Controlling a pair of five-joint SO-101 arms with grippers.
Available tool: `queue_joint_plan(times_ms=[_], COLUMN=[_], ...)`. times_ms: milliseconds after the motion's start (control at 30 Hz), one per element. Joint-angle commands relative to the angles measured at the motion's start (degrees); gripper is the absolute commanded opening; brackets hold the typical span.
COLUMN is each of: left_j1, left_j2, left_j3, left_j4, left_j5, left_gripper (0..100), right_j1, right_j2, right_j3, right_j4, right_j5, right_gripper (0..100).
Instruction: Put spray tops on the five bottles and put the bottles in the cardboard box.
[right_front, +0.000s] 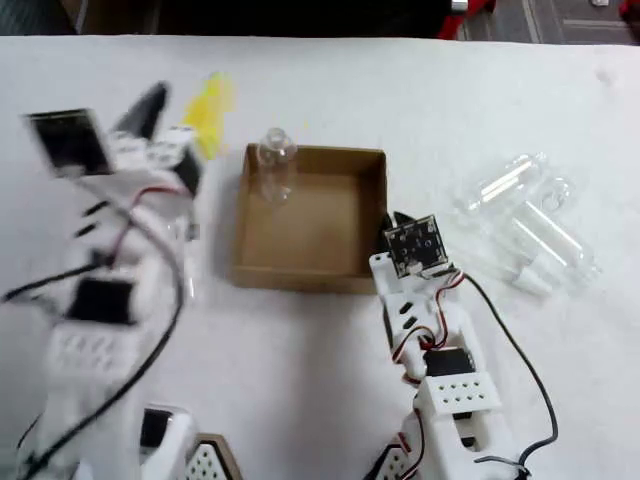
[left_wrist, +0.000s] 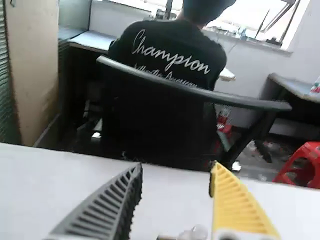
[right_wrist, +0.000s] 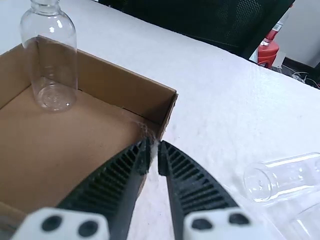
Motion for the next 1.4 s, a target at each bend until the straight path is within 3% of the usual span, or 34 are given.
queue_joint_plan(times_ms=[0, 233, 500, 700, 800, 967, 1167, 1267, 1367], left_j1=[-4.79, -14.55, -15.78, -18.51, -20.70, -20.79, -21.14, -21.23, -21.14], left_j2=[-6.99, -3.30, 18.15, 30.99, 34.42, 39.43, 50.86, 56.31, 62.11], left_j3=[-13.27, -17.32, -17.76, -17.23, -17.85, -23.38, -28.92, -35.60, -45.19], left_j4=[31.12, 38.59, 43.60, 42.46, 42.99, 42.02, 29.54, 26.11, 21.63], left_j5=[-13.10, -31.65, -58.73, -93.19, -103.65, -104.70, -102.15, -90.64, -71.47], left_gripper=[21, 21, 21, 21, 21, 21, 21, 21, 21], right_j1=[-0.66, -0.66, -0.66, -0.66, -0.66, -0.66, -0.66, -0.66, -0.66], right_j2=[0.04, -0.13, 0.04, 0.04, 0.04, 0.04, 0.04, 0.13, 0.13], right_j3=[-0.26, -0.26, -0.26, -0.26, -0.26, -0.26, -0.26, -0.26, -0.26], right_j4=[-1.27, -1.19, -1.19, -1.27, -1.36, -1.45, -1.45, -1.45, -1.45], right_j5=[0.44, 0.26, 0.62, 0.62, 0.62, 0.62, 0.62, 0.62, 0.62], right_gripper=[1.8, 1.8, 1.8, 1.9, 1.9, 2.0, 2.0, 2.0, 2.0])
